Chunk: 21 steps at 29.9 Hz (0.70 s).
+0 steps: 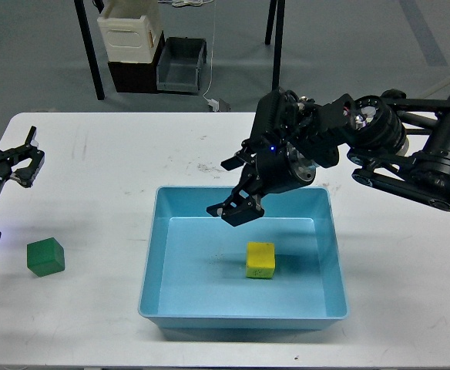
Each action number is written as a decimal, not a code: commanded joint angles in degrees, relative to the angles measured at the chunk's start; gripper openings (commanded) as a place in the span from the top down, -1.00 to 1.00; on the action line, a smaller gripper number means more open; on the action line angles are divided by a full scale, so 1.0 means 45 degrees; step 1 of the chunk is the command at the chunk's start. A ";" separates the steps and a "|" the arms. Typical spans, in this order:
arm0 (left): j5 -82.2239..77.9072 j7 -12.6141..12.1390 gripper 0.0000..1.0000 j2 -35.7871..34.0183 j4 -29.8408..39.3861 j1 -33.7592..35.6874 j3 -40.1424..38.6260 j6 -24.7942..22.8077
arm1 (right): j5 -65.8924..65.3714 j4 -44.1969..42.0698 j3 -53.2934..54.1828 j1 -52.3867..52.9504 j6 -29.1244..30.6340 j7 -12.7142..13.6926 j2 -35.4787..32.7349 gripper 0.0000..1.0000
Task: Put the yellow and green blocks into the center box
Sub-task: 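Raise the right gripper out of the tub and withdraw it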
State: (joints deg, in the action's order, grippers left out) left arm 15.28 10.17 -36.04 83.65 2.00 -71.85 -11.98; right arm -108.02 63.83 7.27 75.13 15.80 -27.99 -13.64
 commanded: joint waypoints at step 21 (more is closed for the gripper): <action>-1.1110 0.0454 -1.00 -0.2537 -0.2553 0.4185 -0.0126 -0.2632 | 0.1989 0.2219 1.3792 -0.9251 -0.1558 0.1844 0.3031 -1.00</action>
State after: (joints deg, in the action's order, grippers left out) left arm -31.49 12.14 -47.47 72.02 20.04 -72.34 -24.06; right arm -102.13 70.77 64.32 38.10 8.89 -21.44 -0.79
